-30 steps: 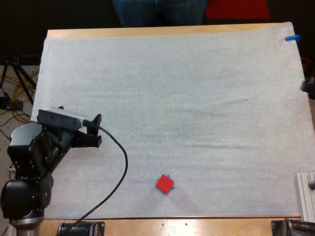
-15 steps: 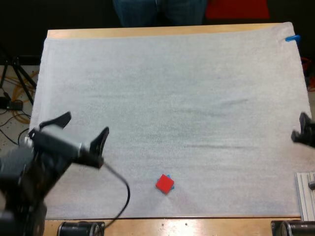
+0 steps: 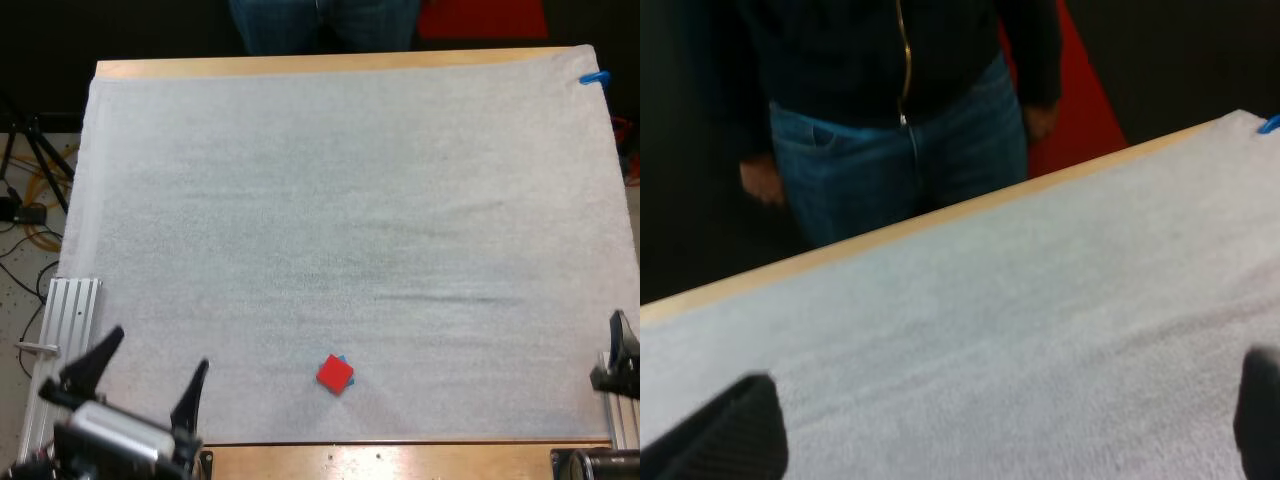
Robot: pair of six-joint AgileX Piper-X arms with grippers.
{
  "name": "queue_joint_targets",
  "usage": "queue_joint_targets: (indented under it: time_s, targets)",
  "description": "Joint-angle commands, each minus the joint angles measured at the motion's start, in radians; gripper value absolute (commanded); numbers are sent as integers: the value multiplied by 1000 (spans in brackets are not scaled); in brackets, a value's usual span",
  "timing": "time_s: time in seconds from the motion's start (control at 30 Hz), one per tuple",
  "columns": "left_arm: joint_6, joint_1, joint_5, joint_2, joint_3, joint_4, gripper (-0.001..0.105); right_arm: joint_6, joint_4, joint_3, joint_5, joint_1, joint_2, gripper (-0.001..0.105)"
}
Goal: Stack red cube on blue cube
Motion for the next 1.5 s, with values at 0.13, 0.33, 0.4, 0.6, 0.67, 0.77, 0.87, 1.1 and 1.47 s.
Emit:
queue_joint_targets:
  time_s: [0.13, 0.33, 0.4, 0.6, 0.67, 0.77, 0.87, 1.1, 1.47]
  targets:
    - [-9, -4, -9, -127, 18, 170, 87, -7, 11, 52, 0, -1, -140, 67]
    - [-7, -4, -9, -181, 16, 289, 87, -7, 45, 61, 14, -1, -126, 67]
    - [-2, -4, -14, -181, 19, 288, 87, -7, 40, 61, 14, -1, -126, 67]
    - [2, -4, -53, -181, 28, 178, 87, -7, -19, 61, 14, -1, -126, 67]
    - [2, -4, -88, -181, 47, 121, 87, -7, -41, 61, 14, -1, -126, 67]
    - [2, -4, -121, -181, 99, 14, 87, -23, -66, 68, 14, -1, -121, 67]
    - [2, -4, -126, -181, 171, -68, 87, -31, -93, 98, 14, -1, -121, 67]
    - [-1, -4, -126, -179, 307, -148, 87, -37, -88, 181, -65, -1, -121, 67]
    - [-9, -4, -126, -179, 341, -145, 87, -37, -65, 202, -76, -1, -121, 67]
